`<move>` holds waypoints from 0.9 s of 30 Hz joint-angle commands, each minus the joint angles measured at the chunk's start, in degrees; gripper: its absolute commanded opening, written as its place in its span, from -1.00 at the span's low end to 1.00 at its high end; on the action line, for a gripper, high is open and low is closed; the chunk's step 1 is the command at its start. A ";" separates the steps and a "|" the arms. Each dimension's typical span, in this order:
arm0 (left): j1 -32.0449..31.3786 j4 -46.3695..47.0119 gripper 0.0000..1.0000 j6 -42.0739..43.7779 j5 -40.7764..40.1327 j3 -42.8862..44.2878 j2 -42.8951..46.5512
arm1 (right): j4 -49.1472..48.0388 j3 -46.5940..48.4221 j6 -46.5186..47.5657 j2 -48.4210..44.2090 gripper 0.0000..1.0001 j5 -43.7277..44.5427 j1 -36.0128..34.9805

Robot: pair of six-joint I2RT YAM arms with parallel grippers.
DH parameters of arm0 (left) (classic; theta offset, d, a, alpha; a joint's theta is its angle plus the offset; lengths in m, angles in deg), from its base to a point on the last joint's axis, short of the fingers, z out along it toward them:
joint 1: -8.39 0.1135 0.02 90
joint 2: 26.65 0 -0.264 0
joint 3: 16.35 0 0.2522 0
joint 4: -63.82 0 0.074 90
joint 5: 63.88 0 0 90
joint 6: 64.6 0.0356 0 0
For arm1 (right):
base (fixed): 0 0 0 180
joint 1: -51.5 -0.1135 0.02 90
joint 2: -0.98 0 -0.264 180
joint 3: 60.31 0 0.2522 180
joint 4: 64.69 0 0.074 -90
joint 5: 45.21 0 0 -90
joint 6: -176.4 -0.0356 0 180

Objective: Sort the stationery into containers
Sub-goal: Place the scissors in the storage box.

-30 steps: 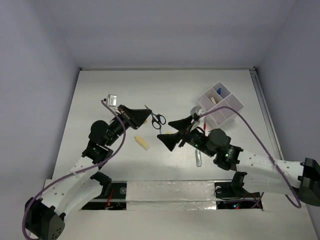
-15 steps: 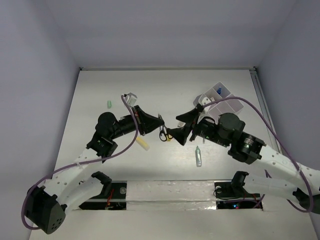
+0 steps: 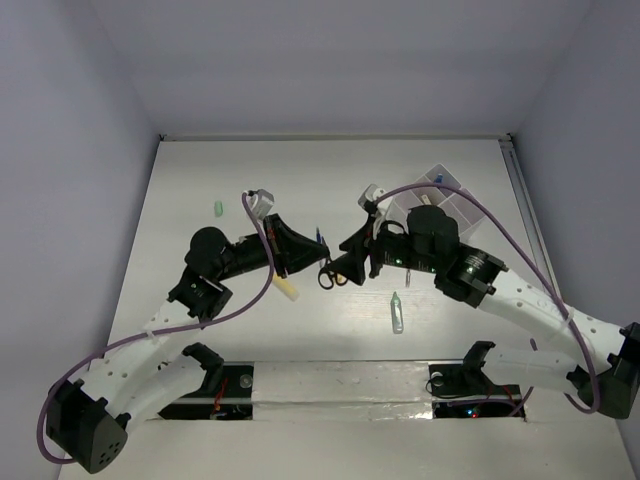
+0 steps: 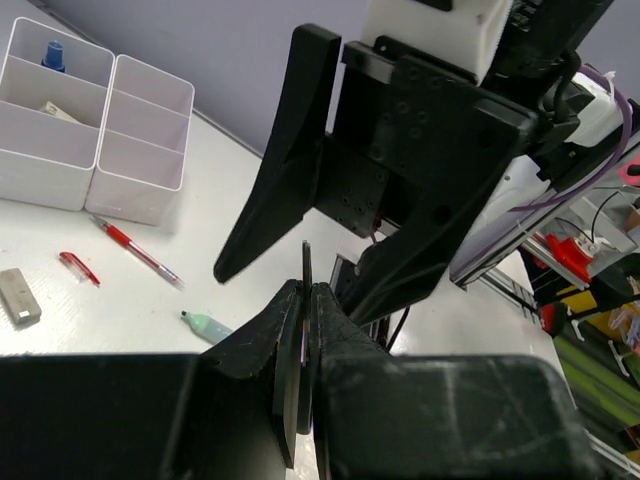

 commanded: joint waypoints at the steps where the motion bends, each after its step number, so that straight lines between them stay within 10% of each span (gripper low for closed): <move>1: -0.47 3.13 -1.00 0.60 2.14 2.79 0.73 | -2.33 1.85 -1.06 0.72 0.24 -5.13 0.75; 11: -1.53 2.87 -1.00 0.60 0.92 1.91 1.43 | -7.69 0.09 -3.43 3.54 -0.85 -11.19 2.42; 15: -1.53 -0.20 -1.00 1.56 -2.06 2.70 2.39 | -8.31 -0.70 -4.22 3.10 -1.00 -9.28 2.95; 20: -1.53 -8.71 0.32 5.77 -10.32 5.86 6.61 | -7.61 -1.66 -4.31 1.08 -1.00 -5.67 5.66; 27: -1.53 -28.14 0.98 13.42 -25.43 11.83 13.99 | -6.81 -4.30 -1.59 2.04 -1.00 6.70 15.33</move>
